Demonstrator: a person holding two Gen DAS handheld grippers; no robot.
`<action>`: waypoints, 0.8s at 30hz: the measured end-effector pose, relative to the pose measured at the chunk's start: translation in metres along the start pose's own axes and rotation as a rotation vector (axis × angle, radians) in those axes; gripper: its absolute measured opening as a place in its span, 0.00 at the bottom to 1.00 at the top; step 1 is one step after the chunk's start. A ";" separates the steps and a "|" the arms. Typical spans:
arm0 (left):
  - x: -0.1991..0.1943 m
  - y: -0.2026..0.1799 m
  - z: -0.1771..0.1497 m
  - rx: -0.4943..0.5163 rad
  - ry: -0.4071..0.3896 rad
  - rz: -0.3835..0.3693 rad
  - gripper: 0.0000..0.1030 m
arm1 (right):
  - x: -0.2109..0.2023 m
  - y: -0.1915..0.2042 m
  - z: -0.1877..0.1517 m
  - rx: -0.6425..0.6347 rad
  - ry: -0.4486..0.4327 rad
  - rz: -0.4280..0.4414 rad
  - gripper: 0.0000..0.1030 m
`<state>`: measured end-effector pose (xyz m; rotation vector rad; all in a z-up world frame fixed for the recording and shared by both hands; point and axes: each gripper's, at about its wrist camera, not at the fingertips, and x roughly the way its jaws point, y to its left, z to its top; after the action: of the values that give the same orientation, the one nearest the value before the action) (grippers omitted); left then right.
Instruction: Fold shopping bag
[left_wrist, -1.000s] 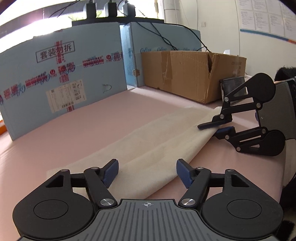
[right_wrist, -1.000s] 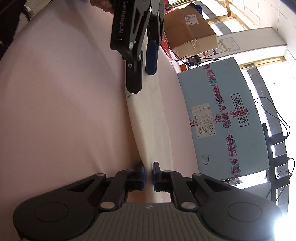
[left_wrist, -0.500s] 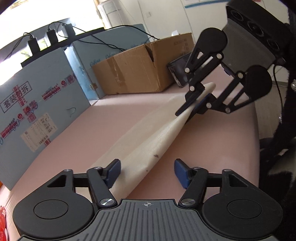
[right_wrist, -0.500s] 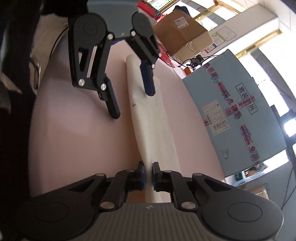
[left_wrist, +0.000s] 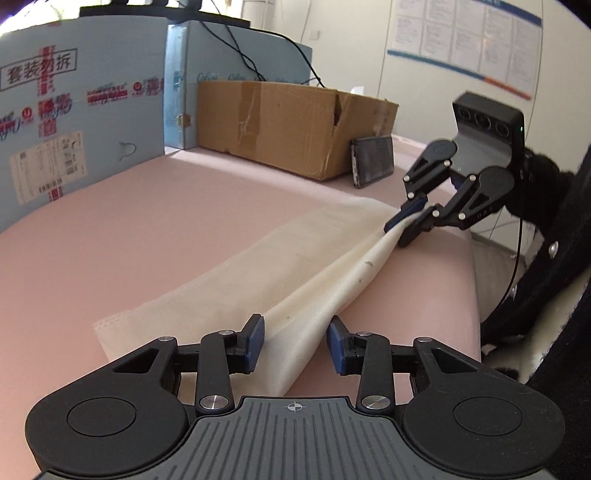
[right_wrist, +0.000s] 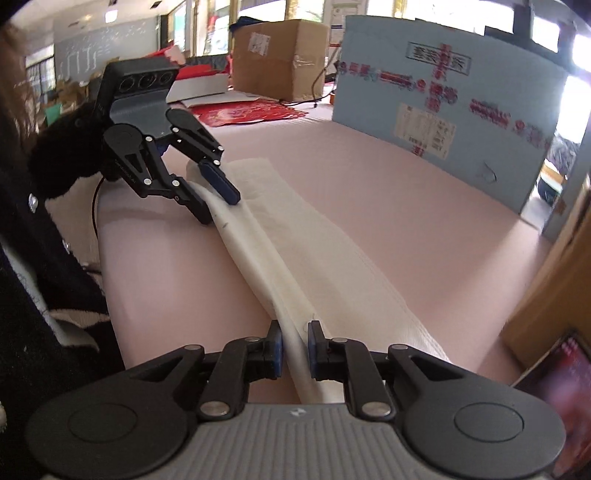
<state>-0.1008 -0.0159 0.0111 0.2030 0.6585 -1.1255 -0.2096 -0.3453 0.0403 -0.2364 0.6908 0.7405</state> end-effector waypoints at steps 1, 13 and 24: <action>-0.002 0.006 -0.002 -0.031 -0.011 -0.010 0.35 | -0.004 -0.006 -0.005 0.045 -0.017 0.013 0.14; -0.013 0.042 -0.010 -0.324 -0.087 0.008 0.34 | -0.023 -0.063 -0.047 0.509 -0.212 0.119 0.17; -0.010 0.016 -0.010 -0.374 -0.108 0.233 0.34 | -0.020 -0.071 -0.044 0.644 -0.249 -0.021 0.21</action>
<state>-0.0932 0.0031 0.0062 -0.0991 0.7165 -0.7677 -0.1928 -0.4269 0.0176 0.4295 0.6530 0.4843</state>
